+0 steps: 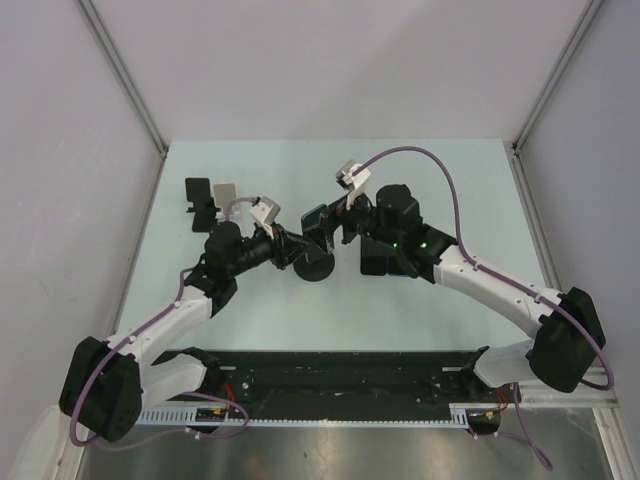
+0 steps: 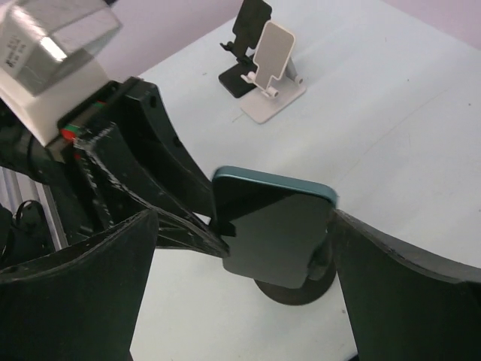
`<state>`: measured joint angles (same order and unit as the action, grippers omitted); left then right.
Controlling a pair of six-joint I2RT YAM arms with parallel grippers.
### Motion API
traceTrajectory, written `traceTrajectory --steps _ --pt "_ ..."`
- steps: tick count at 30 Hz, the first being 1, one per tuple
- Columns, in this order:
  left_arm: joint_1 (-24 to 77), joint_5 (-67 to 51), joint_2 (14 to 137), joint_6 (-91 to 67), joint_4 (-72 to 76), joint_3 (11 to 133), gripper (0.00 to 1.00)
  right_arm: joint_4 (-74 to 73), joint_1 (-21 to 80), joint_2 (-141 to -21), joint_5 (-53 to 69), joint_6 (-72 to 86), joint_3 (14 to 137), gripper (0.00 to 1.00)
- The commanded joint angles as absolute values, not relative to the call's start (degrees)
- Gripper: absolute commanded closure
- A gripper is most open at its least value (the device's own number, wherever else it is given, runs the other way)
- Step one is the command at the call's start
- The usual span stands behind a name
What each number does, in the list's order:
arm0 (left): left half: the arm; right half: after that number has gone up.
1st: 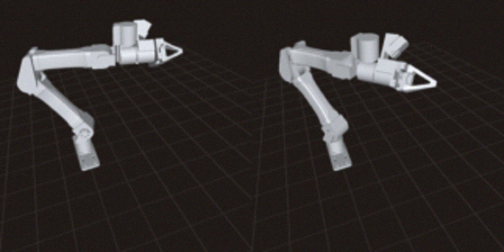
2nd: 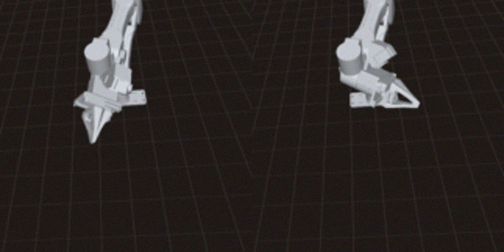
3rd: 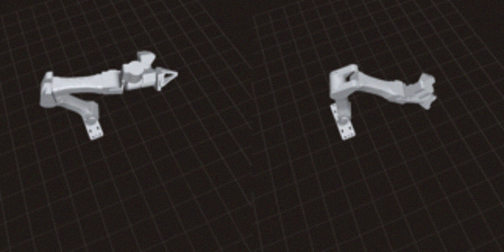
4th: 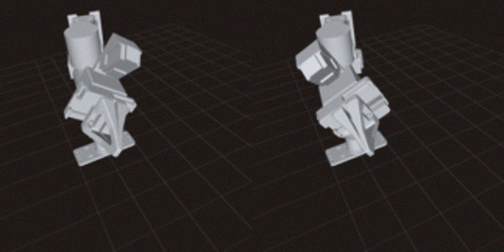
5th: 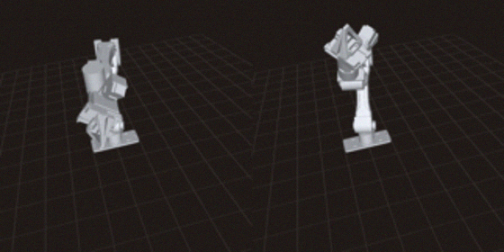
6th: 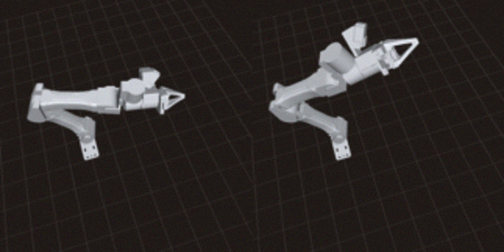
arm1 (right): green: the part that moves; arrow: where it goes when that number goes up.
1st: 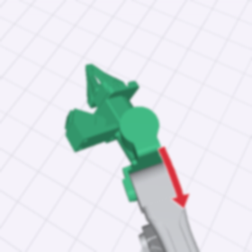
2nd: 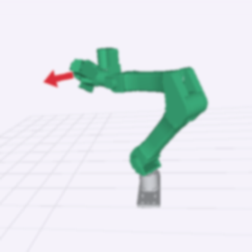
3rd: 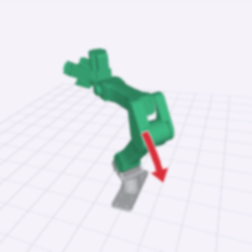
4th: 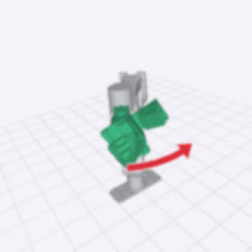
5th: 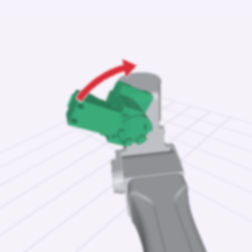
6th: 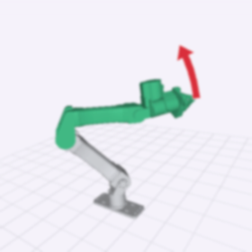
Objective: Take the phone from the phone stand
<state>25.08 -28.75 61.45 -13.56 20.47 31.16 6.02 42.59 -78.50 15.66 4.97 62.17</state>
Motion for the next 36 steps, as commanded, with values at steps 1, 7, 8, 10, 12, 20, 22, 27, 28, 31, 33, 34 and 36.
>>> traceTrajectory --steps 1,7,8,10,12,20,22,27,28,31,33,34,36 --pt "25.66 -26.63 59.59 -15.73 23.38 31.46 1.00 10.98 46.66 -78.66 3.62 5.36 62.14 0.00" --pt "26.19 -26.46 59.50 -15.64 23.38 31.20 1.00 15.03 49.57 -81.74 -5.61 6.77 62.14 0.00" --pt "26.19 -26.37 59.41 -15.56 23.38 31.11 1.00 15.20 50.09 -81.91 -7.37 6.59 62.14 0.00" --pt "26.28 -26.28 59.24 -15.64 23.38 30.94 1.00 15.55 50.89 -82.88 -10.54 5.45 62.14 0.00" --pt "26.37 -26.19 59.06 -15.56 23.38 30.85 1.00 15.47 51.24 -83.75 -12.03 5.54 62.14 0.00" --pt "26.54 -25.58 58.36 -15.64 23.38 30.32 0.99 15.99 51.86 -86.75 -11.34 5.45 60.30 0.03" --pt "26.54 -25.31 58.27 -15.91 23.38 30.23 1.00 16.08 51.94 -86.66 -11.43 5.54 59.51 0.09" --pt "26.63 -24.96 58.18 -16.17 23.47 30.23 1.00 18.37 52.03 -86.66 -11.08 4.92 56.25 0.23" --pt "26.63 -24.96 58.18 -16.26 23.47 30.15 0.99 18.54 52.03 -86.75 -10.90 4.92 55.90 0.28" --pt "26.72 -25.05 57.92 -16.35 23.47 30.06 0.96 19.07 52.56 -87.19 -10.81 3.96 55.46 0.54" --pt "26.72 -25.14 56.96 -15.21 23.38 29.88 0.78 19.07 52.73 -86.93 -11.08 3.69 55.46 0.80" --pt "26.72 -24.79 56.34 -14.51 23.38 29.36 0.70 19.07 52.65 -86.66 -10.99 3.60 55.46 0.89" --pt "26.54 -23.56 53.81 -12.58 23.20 28.48 0.51 19.16 52.47 -85.52 -10.20 3.60 55.46 1.00"
